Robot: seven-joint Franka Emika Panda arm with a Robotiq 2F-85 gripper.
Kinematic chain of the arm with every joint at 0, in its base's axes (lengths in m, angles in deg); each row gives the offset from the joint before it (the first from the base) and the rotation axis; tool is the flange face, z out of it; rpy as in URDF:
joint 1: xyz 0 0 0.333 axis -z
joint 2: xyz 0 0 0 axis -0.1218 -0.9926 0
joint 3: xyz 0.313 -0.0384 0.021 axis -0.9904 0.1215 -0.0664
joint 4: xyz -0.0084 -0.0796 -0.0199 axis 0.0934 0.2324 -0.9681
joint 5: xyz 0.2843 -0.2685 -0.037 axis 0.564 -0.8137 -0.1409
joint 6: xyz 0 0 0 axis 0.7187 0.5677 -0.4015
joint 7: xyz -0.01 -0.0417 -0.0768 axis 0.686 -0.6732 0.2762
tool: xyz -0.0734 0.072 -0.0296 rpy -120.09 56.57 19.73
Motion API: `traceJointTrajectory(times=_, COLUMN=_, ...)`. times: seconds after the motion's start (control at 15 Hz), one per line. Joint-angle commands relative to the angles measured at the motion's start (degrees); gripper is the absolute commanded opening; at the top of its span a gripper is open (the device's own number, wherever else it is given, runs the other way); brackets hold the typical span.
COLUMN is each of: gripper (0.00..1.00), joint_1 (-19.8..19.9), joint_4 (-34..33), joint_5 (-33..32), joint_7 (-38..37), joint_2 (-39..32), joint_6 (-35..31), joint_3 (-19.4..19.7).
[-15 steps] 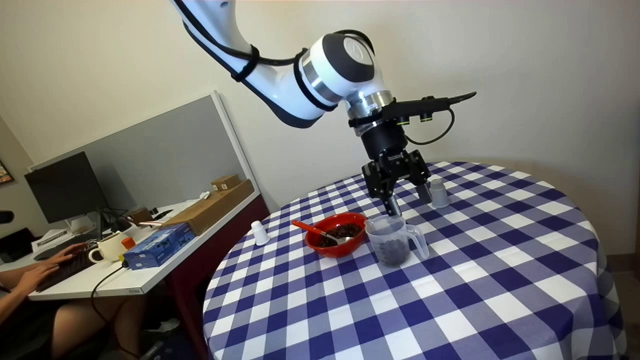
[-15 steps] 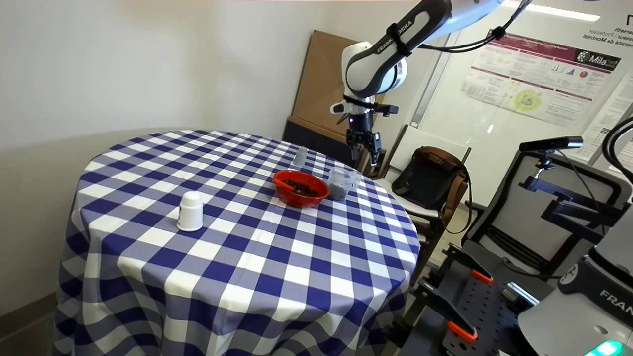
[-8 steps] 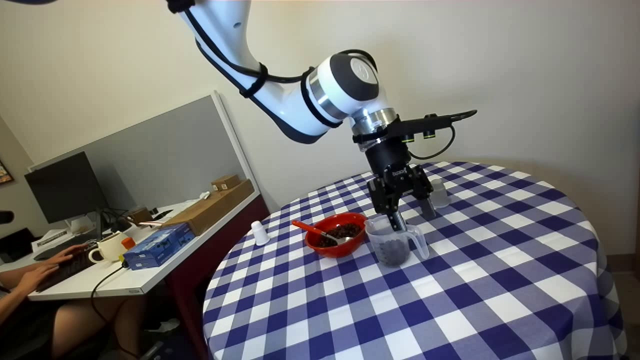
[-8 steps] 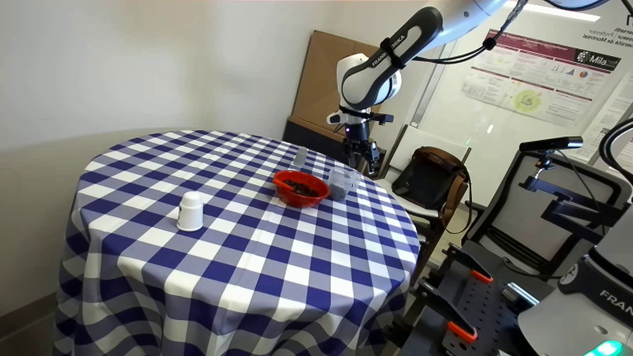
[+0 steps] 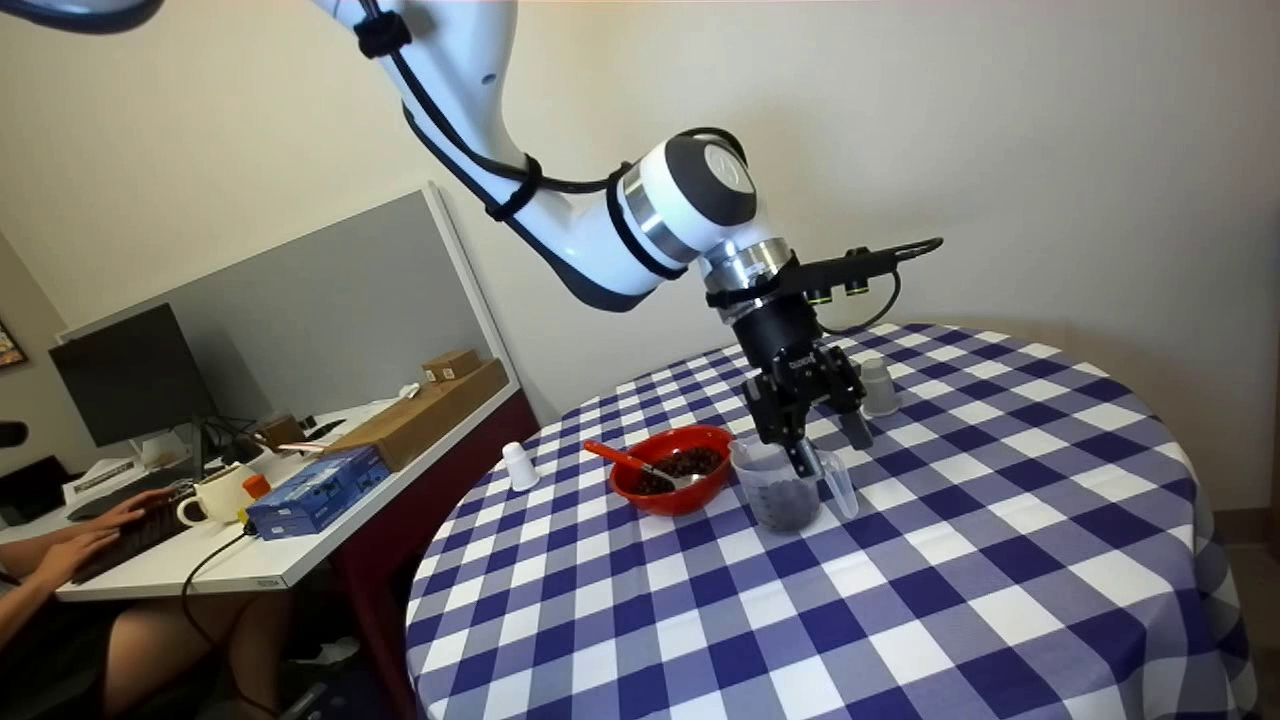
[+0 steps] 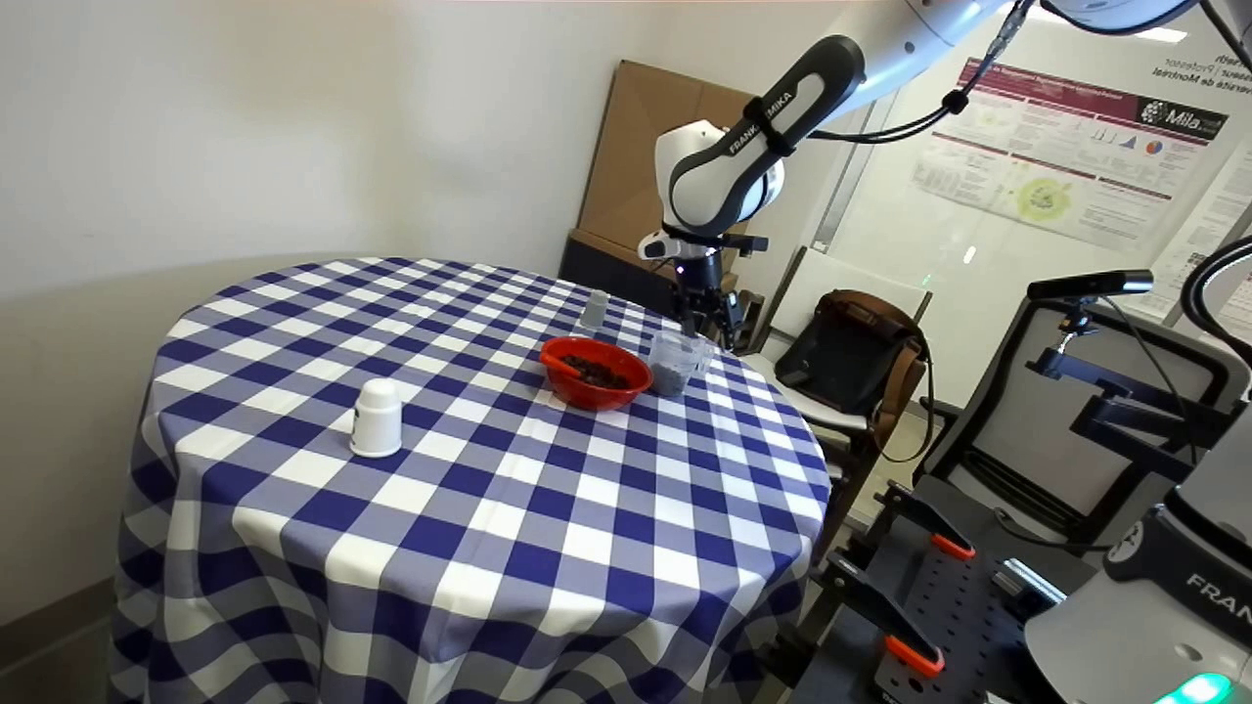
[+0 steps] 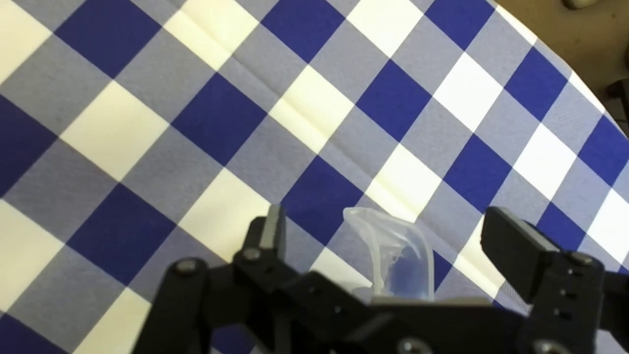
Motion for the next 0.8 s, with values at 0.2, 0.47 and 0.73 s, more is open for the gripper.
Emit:
traceJointTrajectory(times=0.2, gripper=0.53, joint_1=-1.10, joint_4=-0.43, joint_5=-2.24, joint_7=0.00, joint_2=-1.15, joint_6=-1.69, joint_3=0.23)
traceJointTrajectory(times=0.47, gripper=0.21, joint_1=-1.36, joint_4=-0.12, joint_5=-2.19, joint_7=-0.07, joint_2=-0.84, joint_6=-1.68, joint_3=0.18)
traceJointTrajectory(times=0.73, gripper=0.12, joint_1=-1.52, joint_4=0.20, joint_5=-1.87, joint_7=-0.19, joint_2=-0.26, joint_6=-1.28, joint_3=0.05)
